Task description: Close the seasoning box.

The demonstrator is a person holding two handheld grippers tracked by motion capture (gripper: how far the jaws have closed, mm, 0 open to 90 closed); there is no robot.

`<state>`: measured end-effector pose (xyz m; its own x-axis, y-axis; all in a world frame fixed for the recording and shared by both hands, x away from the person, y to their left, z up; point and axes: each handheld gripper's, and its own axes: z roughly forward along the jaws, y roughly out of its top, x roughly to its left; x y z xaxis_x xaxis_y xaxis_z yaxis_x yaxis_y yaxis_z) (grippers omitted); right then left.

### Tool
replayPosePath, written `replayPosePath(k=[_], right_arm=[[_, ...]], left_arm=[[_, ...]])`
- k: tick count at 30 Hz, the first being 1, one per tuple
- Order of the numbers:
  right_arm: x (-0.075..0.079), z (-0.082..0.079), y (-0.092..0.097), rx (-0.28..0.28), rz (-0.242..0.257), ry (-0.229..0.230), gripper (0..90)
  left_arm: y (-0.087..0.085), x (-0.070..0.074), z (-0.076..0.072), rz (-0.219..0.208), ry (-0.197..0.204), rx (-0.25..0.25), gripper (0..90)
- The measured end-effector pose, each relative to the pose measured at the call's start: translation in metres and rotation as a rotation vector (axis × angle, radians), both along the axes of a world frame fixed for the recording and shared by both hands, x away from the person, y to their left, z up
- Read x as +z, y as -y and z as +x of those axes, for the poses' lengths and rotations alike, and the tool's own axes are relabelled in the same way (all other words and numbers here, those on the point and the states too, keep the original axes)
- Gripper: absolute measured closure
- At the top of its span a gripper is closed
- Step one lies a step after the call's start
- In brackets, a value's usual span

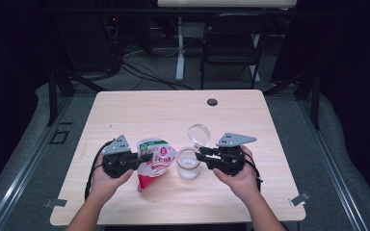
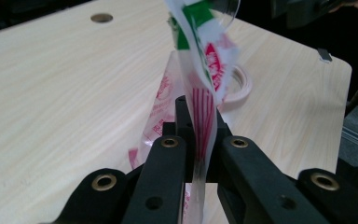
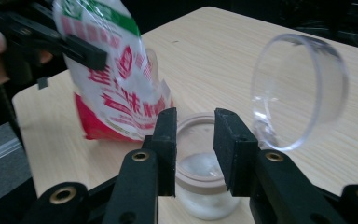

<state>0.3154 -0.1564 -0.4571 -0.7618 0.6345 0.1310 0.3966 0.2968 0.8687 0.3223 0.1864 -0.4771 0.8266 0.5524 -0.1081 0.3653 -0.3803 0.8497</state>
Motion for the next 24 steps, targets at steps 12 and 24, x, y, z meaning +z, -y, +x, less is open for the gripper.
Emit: replayPosePath(k=[12, 24], right_arm=[[0.011, 0.011, -0.041, 0.120, 0.001, -0.036, 70.7], [-0.008, 0.017, -0.060, 0.212, -0.011, -0.094, 69.1]], left_arm=[[0.000, -0.014, -0.002, -0.041, -0.050, -0.008, 88.2], [0.005, -0.022, -0.016, -0.068, -0.039, 0.008, 87.8]])
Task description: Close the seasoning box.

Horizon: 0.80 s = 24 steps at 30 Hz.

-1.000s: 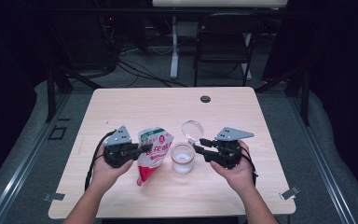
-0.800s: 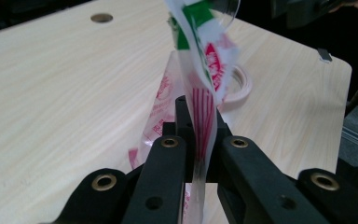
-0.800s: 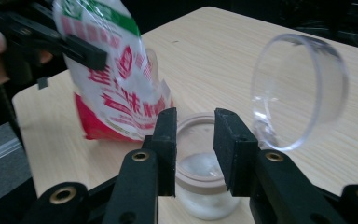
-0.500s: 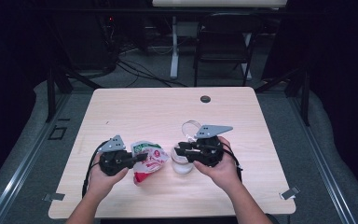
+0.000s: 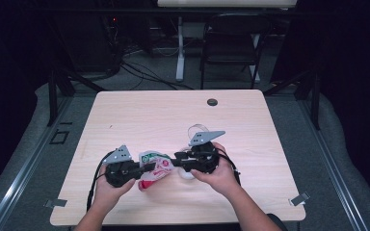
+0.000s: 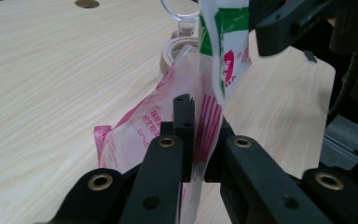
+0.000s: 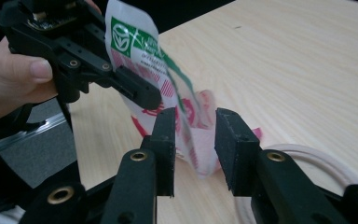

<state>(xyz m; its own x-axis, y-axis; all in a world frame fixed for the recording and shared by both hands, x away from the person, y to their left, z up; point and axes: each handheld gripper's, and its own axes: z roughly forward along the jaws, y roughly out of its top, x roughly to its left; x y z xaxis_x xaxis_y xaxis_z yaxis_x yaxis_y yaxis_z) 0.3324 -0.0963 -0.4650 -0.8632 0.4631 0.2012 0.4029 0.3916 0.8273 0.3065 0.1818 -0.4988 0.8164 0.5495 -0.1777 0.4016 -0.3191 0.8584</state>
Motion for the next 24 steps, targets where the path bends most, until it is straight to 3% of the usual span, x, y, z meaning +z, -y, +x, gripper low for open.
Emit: replayPosePath(k=[4, 7, 9, 12, 13, 17, 19, 24], right_arm=[[-0.007, -0.004, -0.011, 0.033, -0.050, 0.009, 72.9], [-0.008, -0.004, -0.017, 0.039, -0.073, 0.022, 82.5], [-0.009, -0.004, -0.020, 0.045, -0.077, 0.016, 90.0], [-0.010, -0.002, -0.021, 0.048, -0.074, 0.013, 90.0], [-0.009, 0.000, -0.020, 0.048, -0.072, 0.012, 90.0], [-0.010, 0.003, -0.020, 0.050, -0.067, 0.010, 90.0], [-0.010, 0.005, -0.021, 0.053, -0.064, 0.008, 90.0], [-0.011, 0.007, -0.021, 0.053, -0.059, 0.004, 89.2]], left_arm=[[-0.001, -0.001, -0.003, 0.003, 0.001, 0.020, 87.6], [-0.002, -0.003, -0.007, -0.007, 0.004, 0.040, 85.9], [-0.003, -0.006, -0.008, 0.012, 0.013, 0.061, 81.1], [-0.005, -0.011, -0.007, -0.010, -0.008, 0.072, 70.6], [-0.006, -0.014, -0.006, -0.011, -0.011, 0.082, 60.2], [-0.007, -0.028, -0.005, -0.003, -0.026, 0.114, 51.5], [-0.006, -0.035, -0.004, 0.031, -0.029, 0.123, 46.9], [-0.005, -0.050, 0.000, 0.046, -0.092, 0.132, 40.1]])
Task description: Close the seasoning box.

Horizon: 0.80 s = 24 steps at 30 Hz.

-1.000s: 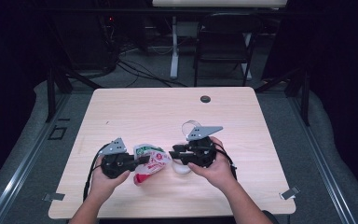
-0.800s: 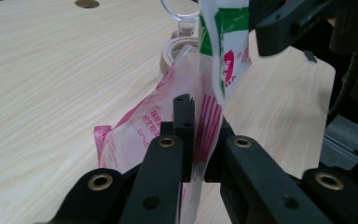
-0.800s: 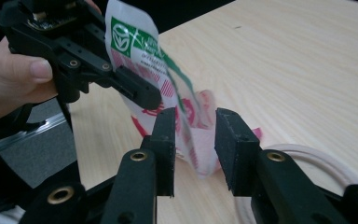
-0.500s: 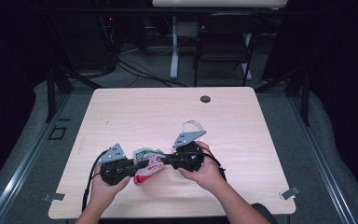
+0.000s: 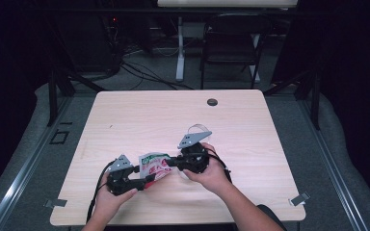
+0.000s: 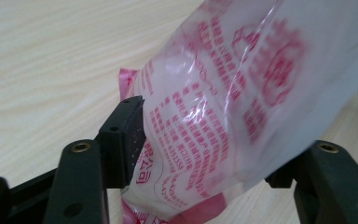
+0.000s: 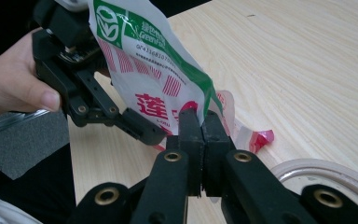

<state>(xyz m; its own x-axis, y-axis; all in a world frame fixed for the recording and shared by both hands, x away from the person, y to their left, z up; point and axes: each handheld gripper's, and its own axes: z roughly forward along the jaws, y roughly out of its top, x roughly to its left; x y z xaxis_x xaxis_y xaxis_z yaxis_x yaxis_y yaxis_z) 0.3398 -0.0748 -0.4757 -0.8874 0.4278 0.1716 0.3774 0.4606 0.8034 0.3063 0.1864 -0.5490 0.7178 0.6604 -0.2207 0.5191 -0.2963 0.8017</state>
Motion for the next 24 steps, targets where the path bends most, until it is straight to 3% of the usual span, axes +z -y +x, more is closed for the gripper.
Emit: replayPosePath(k=[6, 8, 15, 24], right_arm=[[0.000, 0.000, 0.000, -0.003, 0.000, 0.004, 88.4], [0.000, 0.000, 0.000, -0.002, -0.002, 0.005, 88.1], [0.000, -0.002, 0.000, -0.003, -0.010, 0.018, 87.4], [-0.001, -0.006, 0.002, -0.015, -0.020, 0.030, 87.0]], left_arm=[[0.004, -0.010, 0.004, 0.029, -0.034, -0.008, 38.9], [0.005, -0.013, 0.005, 0.048, -0.017, -0.007, 37.9], [0.009, -0.020, 0.010, 0.051, -0.021, 0.017, 35.2], [0.016, -0.030, 0.016, 0.090, 0.012, 0.011, 28.1]])
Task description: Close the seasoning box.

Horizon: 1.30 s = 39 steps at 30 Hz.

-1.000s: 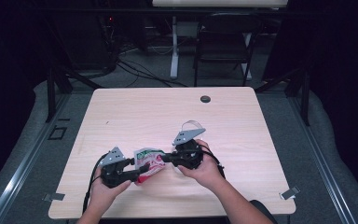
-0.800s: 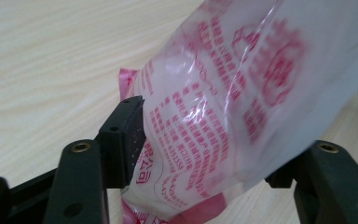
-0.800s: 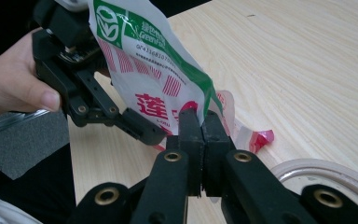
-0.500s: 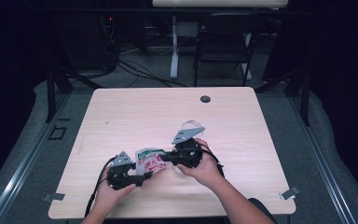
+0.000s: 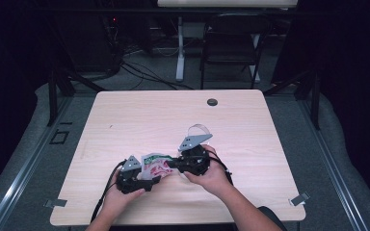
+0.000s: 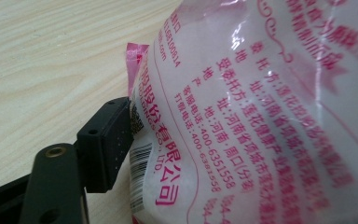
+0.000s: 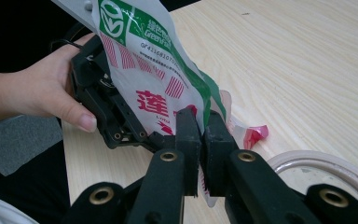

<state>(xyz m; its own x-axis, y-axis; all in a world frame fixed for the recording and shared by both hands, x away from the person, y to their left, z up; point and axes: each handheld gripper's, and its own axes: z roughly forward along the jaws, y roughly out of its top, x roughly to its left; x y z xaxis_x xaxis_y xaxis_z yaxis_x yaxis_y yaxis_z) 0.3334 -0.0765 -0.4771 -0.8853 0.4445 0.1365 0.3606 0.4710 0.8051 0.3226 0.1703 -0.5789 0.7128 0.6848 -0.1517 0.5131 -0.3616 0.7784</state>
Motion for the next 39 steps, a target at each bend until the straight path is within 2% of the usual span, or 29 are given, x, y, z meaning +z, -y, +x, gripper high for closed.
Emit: replayPosePath(k=[6, 10, 17, 24, 31, 39], right_arm=[[-0.001, -0.002, 0.000, -0.003, -0.010, 0.005, 86.7], [-0.001, -0.002, 0.000, -0.005, -0.013, 0.008, 86.4], [-0.001, -0.002, 0.000, -0.006, -0.014, 0.011, 86.3], [-0.001, -0.002, 0.000, -0.010, -0.013, 0.015, 86.4], [-0.001, -0.003, 0.000, -0.012, -0.009, 0.015, 86.2], [-0.001, -0.003, 0.000, -0.013, -0.011, 0.019, 85.6]], left_arm=[[0.007, -0.009, 0.004, 0.064, -0.016, -0.026, 25.6], [0.010, -0.009, 0.005, 0.075, -0.031, -0.023, 24.9], [0.018, -0.010, -0.001, 0.172, 0.025, -0.018, 24.5], [0.018, -0.010, -0.001, 0.178, 0.025, -0.011, 22.9], [0.019, -0.010, -0.001, 0.183, 0.021, -0.006, 17.2], [0.019, -0.010, -0.001, 0.185, 0.019, -0.001, 16.9]])
